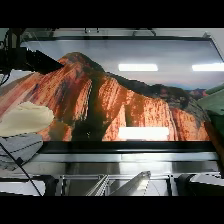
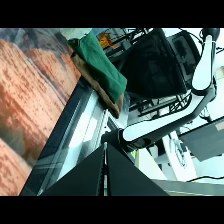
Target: Fold the shirts.
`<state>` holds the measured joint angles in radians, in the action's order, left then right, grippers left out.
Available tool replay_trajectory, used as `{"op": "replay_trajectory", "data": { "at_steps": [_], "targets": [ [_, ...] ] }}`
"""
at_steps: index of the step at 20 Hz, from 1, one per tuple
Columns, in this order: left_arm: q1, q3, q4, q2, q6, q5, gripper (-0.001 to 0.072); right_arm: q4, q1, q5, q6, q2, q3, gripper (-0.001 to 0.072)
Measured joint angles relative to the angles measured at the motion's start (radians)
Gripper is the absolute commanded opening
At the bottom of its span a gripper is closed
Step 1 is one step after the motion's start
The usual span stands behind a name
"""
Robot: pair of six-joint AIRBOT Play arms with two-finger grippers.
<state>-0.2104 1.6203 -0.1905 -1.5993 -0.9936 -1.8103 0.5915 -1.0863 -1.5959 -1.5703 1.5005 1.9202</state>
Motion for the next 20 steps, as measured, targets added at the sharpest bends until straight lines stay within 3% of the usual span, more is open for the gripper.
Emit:
{"op": "replay_trajectory", "data": {
  "at_steps": [6, 15, 20],
  "targets": [
    [0.000, -0.001, 0.000, 0.000, -0.004, 0.003, 0.0016, 0.080, -0.002, -0.056, 0.037, 0.029, 0.115, 0.0012],
    [0.000, -0.135, 0.001, 0.000, -0.003, 0.007, 0.0016, 0.677, -0.010, -0.227, 0.024, -0.022, 0.087, 0.0011],
    [0.000, -0.178, 0.008, 0.000, 0.019, 0.006, 0.0016, 0.869, -0.051, -0.240, -0.016, -0.105, -0.035, 0.0012]
  ]
}}
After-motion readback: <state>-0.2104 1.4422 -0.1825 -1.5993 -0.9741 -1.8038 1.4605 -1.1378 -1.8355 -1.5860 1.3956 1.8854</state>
